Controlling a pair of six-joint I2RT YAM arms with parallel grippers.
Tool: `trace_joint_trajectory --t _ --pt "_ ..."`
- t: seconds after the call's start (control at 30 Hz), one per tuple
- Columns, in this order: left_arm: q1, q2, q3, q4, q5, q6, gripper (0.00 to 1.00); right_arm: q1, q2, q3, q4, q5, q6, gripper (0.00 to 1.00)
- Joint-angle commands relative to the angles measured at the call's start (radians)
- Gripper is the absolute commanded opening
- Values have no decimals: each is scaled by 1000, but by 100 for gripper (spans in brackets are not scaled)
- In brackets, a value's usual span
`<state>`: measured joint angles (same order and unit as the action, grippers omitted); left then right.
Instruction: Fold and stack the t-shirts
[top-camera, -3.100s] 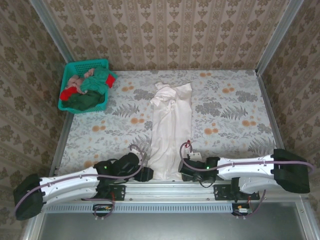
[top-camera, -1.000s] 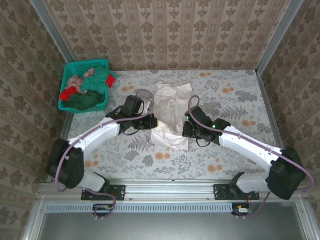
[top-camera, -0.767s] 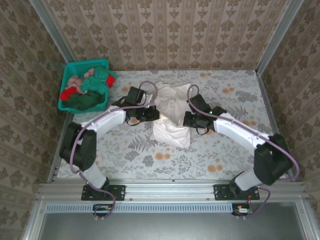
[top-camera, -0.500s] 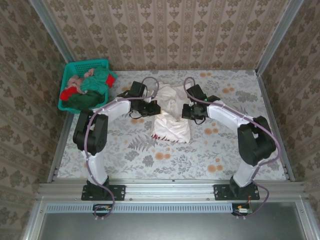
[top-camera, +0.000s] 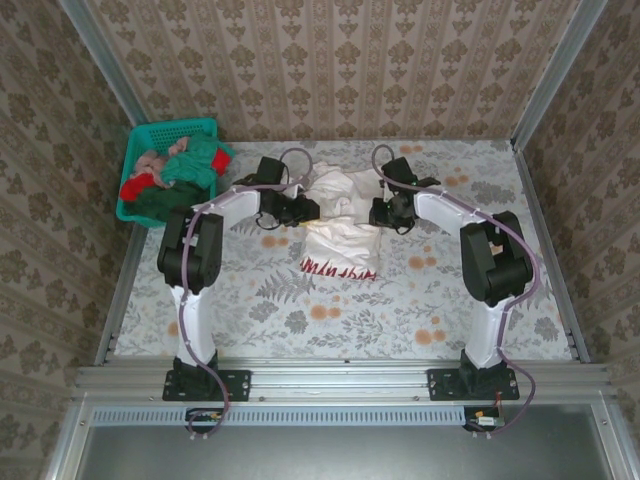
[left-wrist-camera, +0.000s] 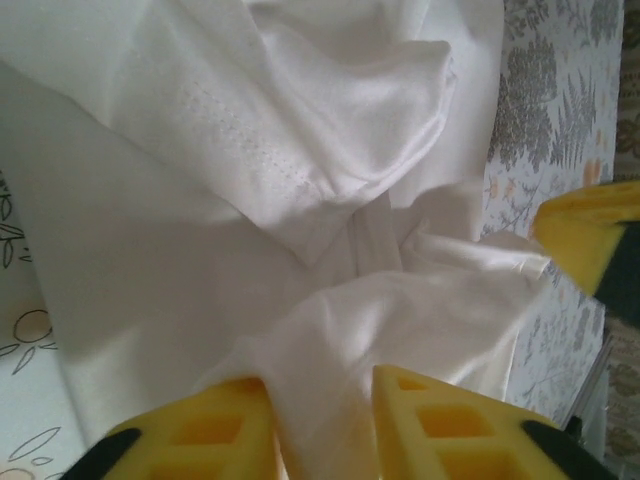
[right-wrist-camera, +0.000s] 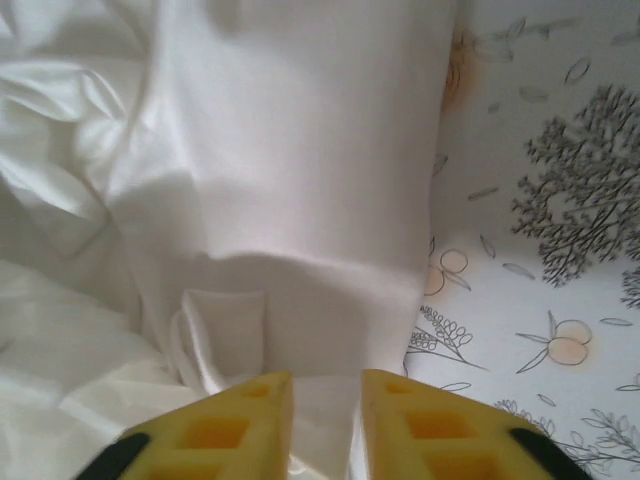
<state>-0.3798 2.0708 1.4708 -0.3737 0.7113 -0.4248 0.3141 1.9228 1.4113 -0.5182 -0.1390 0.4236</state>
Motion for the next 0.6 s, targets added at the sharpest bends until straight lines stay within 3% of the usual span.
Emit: trace_joint_trajectory --t 0.0,0.13,0.27,0.37,0.57 --pt "39 -65 33 -53 8 43 36 15 -123 13 -64 78 -16 31" --pt "77 -126 4 -88 -36 70 36 103 -230 -106 -33 103 -12 33" --pt "65 -237 -107 -68 -103 103 36 235 -217 -188 36 54 11 30" --pt "24 -330 -250 -1 -136 111 36 272 -135 -159 46 45 32 29" --pt "-69 -398 -474 134 -171 108 36 230 60 51 -68 138 6 26"
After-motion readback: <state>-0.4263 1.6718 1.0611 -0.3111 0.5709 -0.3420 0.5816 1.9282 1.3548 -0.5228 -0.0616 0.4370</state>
